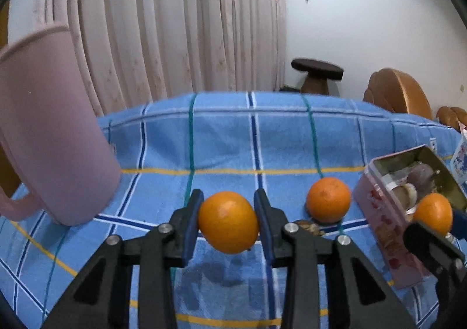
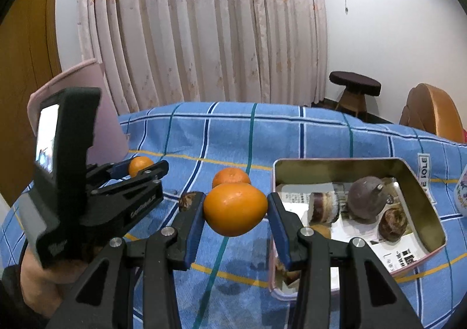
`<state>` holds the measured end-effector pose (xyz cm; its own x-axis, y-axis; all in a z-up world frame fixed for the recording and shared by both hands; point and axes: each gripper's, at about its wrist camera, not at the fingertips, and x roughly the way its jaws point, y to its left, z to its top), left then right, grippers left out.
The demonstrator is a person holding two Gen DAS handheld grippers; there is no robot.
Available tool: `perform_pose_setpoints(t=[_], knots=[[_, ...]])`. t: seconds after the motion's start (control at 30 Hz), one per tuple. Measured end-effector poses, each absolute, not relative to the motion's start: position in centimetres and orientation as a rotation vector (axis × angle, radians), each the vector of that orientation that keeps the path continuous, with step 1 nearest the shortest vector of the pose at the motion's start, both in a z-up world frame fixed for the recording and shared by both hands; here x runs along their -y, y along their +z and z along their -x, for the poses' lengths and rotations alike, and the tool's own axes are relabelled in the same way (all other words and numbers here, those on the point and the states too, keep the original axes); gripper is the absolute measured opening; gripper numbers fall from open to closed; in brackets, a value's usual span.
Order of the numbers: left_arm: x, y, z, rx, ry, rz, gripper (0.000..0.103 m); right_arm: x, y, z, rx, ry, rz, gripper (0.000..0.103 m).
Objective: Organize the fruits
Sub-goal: 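Carry both oranges over the tin box and lower them in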
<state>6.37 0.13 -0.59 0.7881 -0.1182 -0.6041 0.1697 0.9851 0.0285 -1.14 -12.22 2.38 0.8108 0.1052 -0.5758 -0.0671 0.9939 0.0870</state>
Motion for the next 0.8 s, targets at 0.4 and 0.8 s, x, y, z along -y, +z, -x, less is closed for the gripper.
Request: perform_pose_setpoints(t=[0.4, 0.8], knots=[[2.2, 1.5, -3.7, -0.591, -0.199, -0.052, 0.037, 15.5, 3.1, 1.9, -0.588, 0.062, -0.081, 0.045], [6.3, 1.9, -2.5, -0.573, -0.249, -0.08, 0.037, 20.2, 3.2, 2.0, -0.587, -0.006, -0.094, 0.045]])
